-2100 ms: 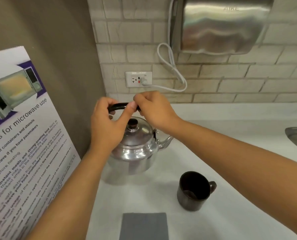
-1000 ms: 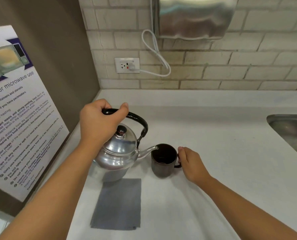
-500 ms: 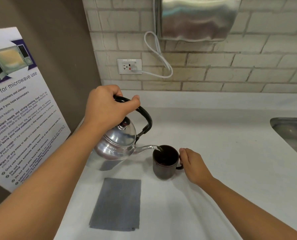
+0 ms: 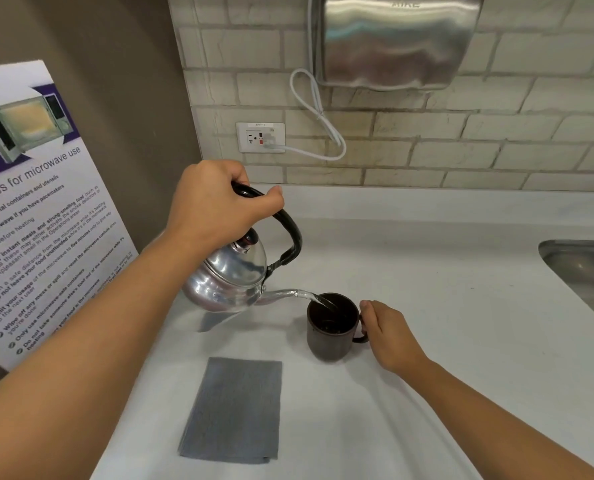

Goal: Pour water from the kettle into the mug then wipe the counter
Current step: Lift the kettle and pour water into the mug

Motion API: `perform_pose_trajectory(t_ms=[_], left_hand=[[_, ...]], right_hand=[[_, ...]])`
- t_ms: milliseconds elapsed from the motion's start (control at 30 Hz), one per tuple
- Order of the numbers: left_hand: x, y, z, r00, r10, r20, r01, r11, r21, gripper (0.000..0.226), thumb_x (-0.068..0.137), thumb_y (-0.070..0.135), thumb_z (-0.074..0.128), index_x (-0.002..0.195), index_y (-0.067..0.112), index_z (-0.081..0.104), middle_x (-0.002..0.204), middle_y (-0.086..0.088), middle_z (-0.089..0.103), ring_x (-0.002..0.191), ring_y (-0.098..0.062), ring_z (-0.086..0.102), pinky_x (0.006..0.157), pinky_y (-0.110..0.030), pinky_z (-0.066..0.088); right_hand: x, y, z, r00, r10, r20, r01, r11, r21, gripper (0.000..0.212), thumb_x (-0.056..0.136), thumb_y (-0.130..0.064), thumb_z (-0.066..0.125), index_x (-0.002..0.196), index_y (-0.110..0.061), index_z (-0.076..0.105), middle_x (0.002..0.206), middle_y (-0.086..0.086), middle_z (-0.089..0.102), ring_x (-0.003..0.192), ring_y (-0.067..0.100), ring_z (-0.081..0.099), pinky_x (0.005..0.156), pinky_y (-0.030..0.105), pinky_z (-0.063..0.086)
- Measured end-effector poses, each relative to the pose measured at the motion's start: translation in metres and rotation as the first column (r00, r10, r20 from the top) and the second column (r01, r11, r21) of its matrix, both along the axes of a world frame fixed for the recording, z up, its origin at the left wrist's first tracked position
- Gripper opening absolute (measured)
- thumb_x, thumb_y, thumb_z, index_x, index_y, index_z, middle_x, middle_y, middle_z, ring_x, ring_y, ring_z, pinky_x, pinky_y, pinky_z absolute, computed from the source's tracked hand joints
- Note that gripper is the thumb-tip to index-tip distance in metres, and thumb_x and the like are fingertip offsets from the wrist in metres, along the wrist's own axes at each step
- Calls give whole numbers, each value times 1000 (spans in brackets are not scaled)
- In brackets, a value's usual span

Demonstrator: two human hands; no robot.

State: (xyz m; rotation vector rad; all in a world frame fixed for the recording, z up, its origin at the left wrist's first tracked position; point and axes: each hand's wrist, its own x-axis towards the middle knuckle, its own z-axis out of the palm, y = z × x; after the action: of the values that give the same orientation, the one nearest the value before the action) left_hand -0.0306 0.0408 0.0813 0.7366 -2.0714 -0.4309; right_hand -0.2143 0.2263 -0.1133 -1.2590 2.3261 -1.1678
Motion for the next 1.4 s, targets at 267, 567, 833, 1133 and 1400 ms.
perform_pose_trajectory(t_ms=[267,567,833,1133,1400], left_hand=[[0,-1,5,1000,-16,22,17,999,-45,46,64,51,70,49,17,45,41,8,40,37,-6,39,39,-19,30],[-3,0,1,1000,-7,25,8,999,-39,46,63,53,69,50,16,45,41,7,41,38,-8,37,43,-21,32],[-5,-1,-19,999,5,-34,-4,1000,27,47,65,51,70,51,12,47,41,5,44,38,-9,39,43,-22,35],[-3,-5,-38,988,27,-152,-5,990,143,46,67,46,71,48,14,43,43,5,40,41,-6,36,42,-19,35],[-1,-15,-55,959,64,-275,14,962,272,50,69,45,72,49,14,39,37,11,34,40,-6,33,44,-20,33]], right_hand=[[1,1,3,1000,0,-3,0,1000,3,46,100,-34,26,64,-7,39,60,4,42,56,14,37,57,31,35],[2,1,4,1000,1,2,-1,1000,-1,47,100,-33,27,65,-3,37,60,6,41,57,15,36,58,33,34],[0,1,3,1000,2,12,-2,1000,-5,50,100,-35,28,67,1,39,61,6,44,56,14,38,58,33,36],[-1,2,2,998,0,60,0,1000,2,50,99,-36,30,68,1,41,63,6,45,59,14,40,59,32,36],[-2,2,2,997,5,77,-5,1000,-6,49,99,-37,31,68,-2,45,63,5,49,59,14,43,59,28,38]])
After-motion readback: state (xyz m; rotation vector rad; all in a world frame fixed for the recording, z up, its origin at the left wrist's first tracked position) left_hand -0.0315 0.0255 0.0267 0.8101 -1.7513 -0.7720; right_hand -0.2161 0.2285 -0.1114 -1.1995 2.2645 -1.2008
